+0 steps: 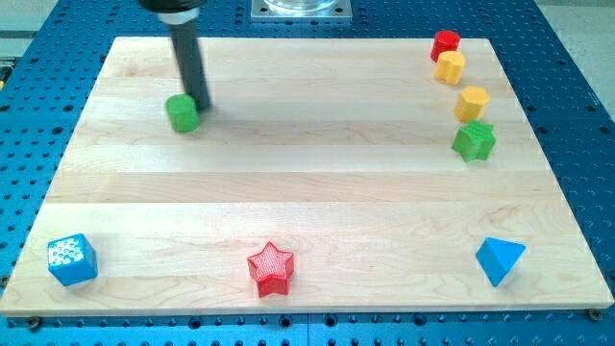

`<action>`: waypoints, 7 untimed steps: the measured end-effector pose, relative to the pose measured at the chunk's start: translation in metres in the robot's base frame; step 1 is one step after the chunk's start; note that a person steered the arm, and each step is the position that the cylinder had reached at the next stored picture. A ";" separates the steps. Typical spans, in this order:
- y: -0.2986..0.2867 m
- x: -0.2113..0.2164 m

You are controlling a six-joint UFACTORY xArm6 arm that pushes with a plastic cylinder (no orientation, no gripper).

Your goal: Slide the green circle vertically below the yellow hexagon

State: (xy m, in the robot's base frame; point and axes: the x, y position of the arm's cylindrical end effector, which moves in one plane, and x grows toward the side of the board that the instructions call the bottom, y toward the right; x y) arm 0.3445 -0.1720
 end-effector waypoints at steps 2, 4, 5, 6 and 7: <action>0.003 0.058; 0.023 0.125; 0.070 0.145; 0.011 0.149; 0.010 0.137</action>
State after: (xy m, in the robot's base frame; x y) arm 0.4813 -0.1622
